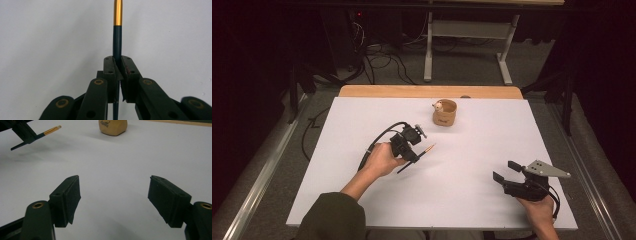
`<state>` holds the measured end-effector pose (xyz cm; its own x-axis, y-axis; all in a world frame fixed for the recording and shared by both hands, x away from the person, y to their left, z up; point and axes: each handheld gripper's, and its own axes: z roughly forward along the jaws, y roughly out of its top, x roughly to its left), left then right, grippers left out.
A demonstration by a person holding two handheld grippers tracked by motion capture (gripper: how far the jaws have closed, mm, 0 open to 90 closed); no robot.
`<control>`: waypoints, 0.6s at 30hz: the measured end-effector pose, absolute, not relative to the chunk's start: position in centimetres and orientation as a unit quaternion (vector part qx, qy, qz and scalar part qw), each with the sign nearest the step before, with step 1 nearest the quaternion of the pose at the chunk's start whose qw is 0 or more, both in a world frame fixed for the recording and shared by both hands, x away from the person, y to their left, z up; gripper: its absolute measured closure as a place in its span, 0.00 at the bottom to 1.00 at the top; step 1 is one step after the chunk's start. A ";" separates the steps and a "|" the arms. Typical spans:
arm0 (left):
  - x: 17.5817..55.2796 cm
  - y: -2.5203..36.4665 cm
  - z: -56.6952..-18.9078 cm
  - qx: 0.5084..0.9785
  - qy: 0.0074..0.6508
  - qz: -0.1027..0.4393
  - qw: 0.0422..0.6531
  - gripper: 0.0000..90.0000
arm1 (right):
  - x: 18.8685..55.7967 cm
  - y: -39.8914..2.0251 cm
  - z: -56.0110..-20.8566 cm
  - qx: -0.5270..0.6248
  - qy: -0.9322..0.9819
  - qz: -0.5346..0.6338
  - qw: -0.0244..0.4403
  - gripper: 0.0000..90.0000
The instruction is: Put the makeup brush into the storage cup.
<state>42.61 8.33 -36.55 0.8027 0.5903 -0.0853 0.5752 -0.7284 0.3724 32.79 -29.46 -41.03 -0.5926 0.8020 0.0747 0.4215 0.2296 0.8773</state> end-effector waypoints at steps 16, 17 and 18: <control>41.2 10.5 -35.5 0.908 0.329 0.012 0.260 0.93 | 32.9 -29.5 -41.2 0.406 0.758 0.470 0.201 0.31; 41.1 10.5 -35.4 0.907 0.329 0.011 0.264 0.93 | 32.8 -29.6 -41.1 0.405 0.756 0.472 0.202 0.31; 41.0 10.6 -35.4 0.907 0.328 0.011 0.265 0.93 | 32.8 -29.6 -41.1 0.405 0.756 0.472 0.202 0.31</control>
